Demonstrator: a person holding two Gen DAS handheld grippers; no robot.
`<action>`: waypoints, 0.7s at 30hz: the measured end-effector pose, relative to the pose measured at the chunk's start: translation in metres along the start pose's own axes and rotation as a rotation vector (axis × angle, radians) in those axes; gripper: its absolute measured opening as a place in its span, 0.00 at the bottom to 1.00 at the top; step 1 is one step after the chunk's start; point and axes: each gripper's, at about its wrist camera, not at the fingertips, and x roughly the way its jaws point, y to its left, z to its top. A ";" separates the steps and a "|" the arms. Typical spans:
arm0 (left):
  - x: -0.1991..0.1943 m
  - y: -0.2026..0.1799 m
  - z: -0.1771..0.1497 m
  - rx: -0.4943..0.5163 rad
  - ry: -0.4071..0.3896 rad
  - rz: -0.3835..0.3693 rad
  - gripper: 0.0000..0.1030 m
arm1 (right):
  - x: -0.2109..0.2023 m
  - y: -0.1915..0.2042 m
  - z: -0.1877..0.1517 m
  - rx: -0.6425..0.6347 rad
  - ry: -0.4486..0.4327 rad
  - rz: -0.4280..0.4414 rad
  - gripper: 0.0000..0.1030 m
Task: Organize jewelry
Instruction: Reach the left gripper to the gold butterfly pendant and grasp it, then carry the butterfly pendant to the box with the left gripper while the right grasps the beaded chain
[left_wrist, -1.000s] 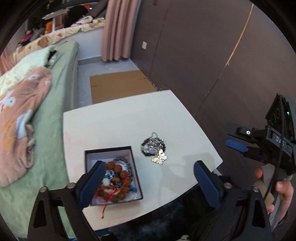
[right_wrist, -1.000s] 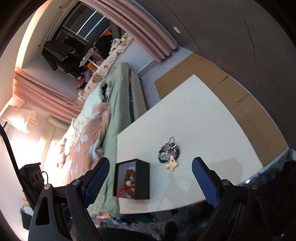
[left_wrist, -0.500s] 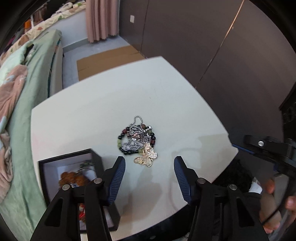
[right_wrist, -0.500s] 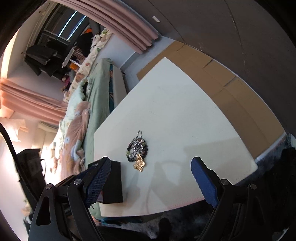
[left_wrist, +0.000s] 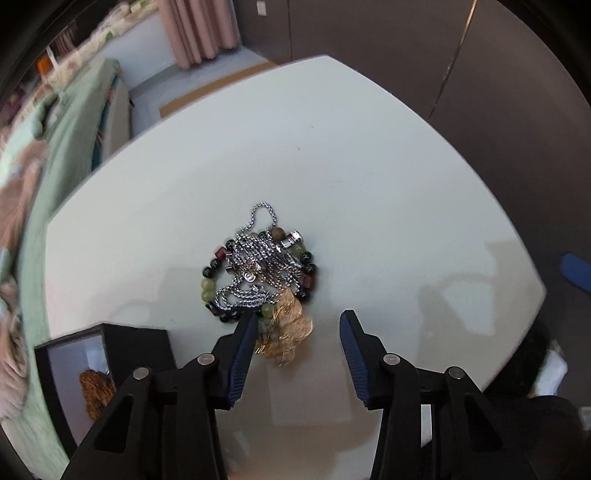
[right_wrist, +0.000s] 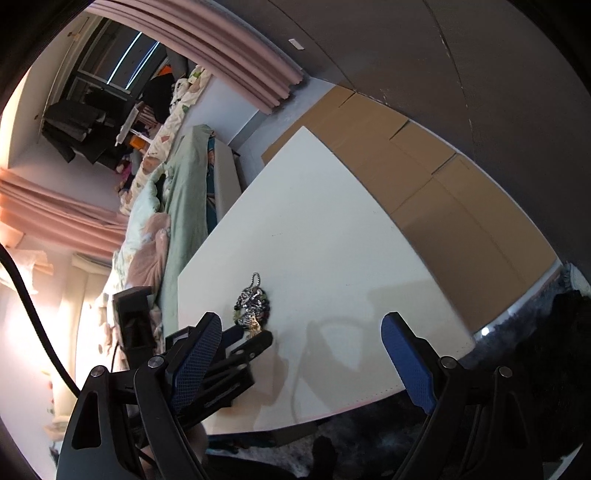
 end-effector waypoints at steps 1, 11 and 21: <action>0.000 0.002 0.000 -0.011 -0.005 -0.009 0.46 | 0.000 -0.001 0.000 0.000 0.001 0.001 0.87; -0.016 0.011 0.000 -0.043 -0.045 -0.068 0.32 | 0.013 0.000 -0.003 -0.019 0.031 -0.020 0.87; -0.057 0.034 0.010 -0.111 -0.181 -0.168 0.32 | 0.026 0.013 -0.008 -0.041 0.045 -0.018 0.87</action>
